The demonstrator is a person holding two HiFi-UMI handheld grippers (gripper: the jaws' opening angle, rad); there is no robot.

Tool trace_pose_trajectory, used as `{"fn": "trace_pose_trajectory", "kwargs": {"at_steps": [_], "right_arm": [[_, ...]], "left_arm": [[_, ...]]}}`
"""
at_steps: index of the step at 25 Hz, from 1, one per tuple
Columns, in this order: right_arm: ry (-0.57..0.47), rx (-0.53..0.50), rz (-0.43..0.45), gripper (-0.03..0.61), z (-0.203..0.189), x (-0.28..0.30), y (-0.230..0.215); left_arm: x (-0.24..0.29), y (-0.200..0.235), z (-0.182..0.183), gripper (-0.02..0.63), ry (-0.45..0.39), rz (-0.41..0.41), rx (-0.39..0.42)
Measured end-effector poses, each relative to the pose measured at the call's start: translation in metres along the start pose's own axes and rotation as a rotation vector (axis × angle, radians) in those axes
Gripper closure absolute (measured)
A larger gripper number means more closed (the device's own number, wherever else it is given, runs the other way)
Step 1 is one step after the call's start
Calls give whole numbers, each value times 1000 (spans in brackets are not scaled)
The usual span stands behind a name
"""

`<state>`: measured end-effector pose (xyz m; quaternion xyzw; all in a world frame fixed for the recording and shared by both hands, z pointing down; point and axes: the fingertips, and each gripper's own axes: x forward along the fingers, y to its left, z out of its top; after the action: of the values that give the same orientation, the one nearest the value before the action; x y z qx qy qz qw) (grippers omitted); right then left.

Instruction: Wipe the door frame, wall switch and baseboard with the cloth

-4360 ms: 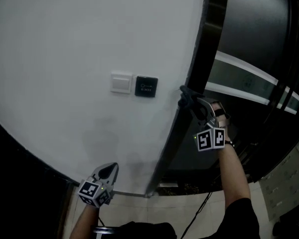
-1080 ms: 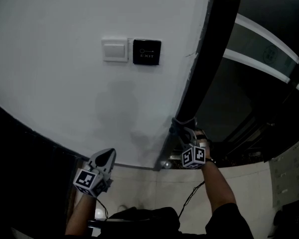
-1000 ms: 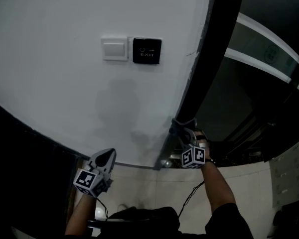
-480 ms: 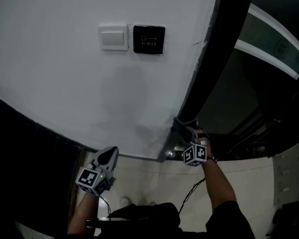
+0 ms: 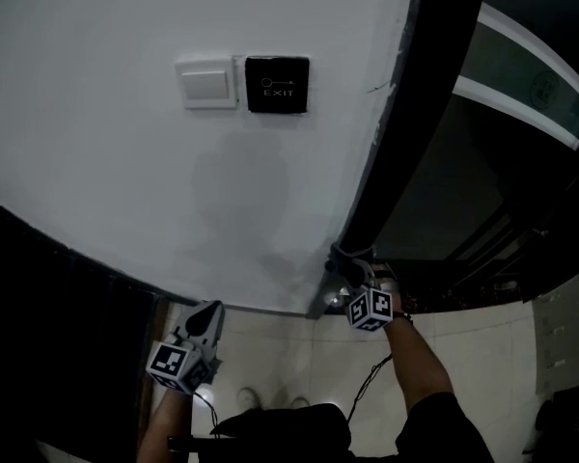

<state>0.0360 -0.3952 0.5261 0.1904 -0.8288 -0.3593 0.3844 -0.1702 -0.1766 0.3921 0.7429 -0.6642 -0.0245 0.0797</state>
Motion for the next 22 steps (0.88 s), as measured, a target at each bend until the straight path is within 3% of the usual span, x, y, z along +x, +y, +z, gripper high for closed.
{"fn": "trace_pose_trajectory", "kwargs": {"at_steps": [22], "right_arm": [[19, 50, 121, 495, -22, 33, 44]], "left_arm": [[-18, 14, -17, 612, 68, 79, 0]]}}
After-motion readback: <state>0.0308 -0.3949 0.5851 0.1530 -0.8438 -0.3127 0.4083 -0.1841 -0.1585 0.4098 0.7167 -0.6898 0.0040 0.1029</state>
